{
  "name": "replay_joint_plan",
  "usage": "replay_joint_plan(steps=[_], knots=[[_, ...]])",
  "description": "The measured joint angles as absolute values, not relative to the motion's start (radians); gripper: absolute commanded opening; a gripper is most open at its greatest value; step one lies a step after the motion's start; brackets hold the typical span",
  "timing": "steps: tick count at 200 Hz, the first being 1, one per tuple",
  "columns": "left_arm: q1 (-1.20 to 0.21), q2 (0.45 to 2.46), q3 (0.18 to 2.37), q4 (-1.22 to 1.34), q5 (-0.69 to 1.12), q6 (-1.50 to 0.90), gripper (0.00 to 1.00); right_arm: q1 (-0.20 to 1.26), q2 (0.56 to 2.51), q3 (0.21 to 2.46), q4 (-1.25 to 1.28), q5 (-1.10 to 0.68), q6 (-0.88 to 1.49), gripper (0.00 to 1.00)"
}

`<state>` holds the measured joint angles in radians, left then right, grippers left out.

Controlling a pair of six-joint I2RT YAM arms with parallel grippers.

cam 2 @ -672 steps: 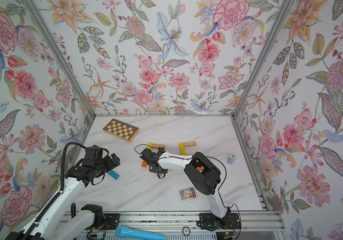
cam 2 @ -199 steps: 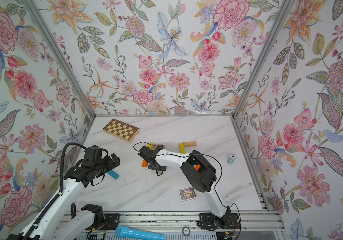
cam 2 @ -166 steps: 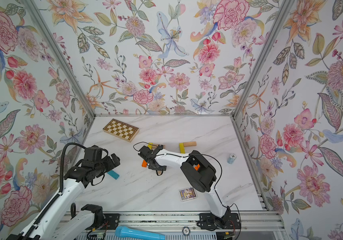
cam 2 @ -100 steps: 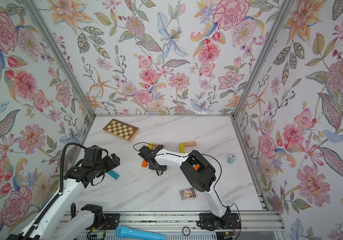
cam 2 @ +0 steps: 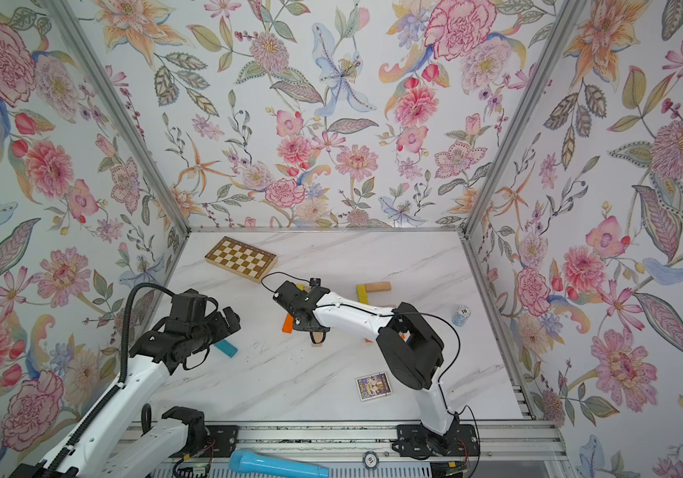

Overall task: Assemble the number 6 with building blocks
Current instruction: Assemble the building block at the center of the board.

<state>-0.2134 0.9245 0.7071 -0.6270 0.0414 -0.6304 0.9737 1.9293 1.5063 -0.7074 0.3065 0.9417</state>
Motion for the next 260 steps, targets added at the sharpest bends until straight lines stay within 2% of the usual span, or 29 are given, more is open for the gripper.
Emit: replay_joint_plan(steps=[21, 42, 84, 120, 155, 163, 204, 260], knots=[[-0.215, 0.965, 0.707, -0.627, 0.051, -0.609, 0.98, 0.946, 1.766, 1.387, -0.655, 0.306, 0.949, 0.46], [-0.215, 1.012, 0.708, -0.627, 0.089, -0.583, 0.92, 0.9, 1.647, 1.258, -0.593, 0.299, 0.954, 0.42], [-0.259, 1.069, 0.71, -0.586, 0.162, -0.556, 0.67, 0.833, 1.591, 0.976, -0.439, 0.215, 0.925, 0.31], [-0.319, 1.18, 0.749, -0.535, 0.179, -0.511, 0.27, 0.844, 1.584, 0.865, -0.326, 0.162, 0.881, 0.29], [-0.465, 1.266, 0.777, -0.441, 0.188, -0.518, 0.08, 0.829, 1.527, 0.791, -0.198, 0.119, 0.865, 0.23], [-0.499, 1.289, 0.784, -0.411, 0.199, -0.527, 0.0, 0.823, 1.521, 0.78, -0.166, 0.106, 0.862, 0.21], [-0.606, 1.47, 0.841, -0.287, 0.228, -0.547, 0.0, 0.788, 1.518, 0.719, -0.013, 0.03, 0.86, 0.12], [-0.657, 1.648, 0.918, -0.231, 0.237, -0.547, 0.0, 0.771, 1.524, 0.667, 0.122, -0.039, 0.886, 0.04]])
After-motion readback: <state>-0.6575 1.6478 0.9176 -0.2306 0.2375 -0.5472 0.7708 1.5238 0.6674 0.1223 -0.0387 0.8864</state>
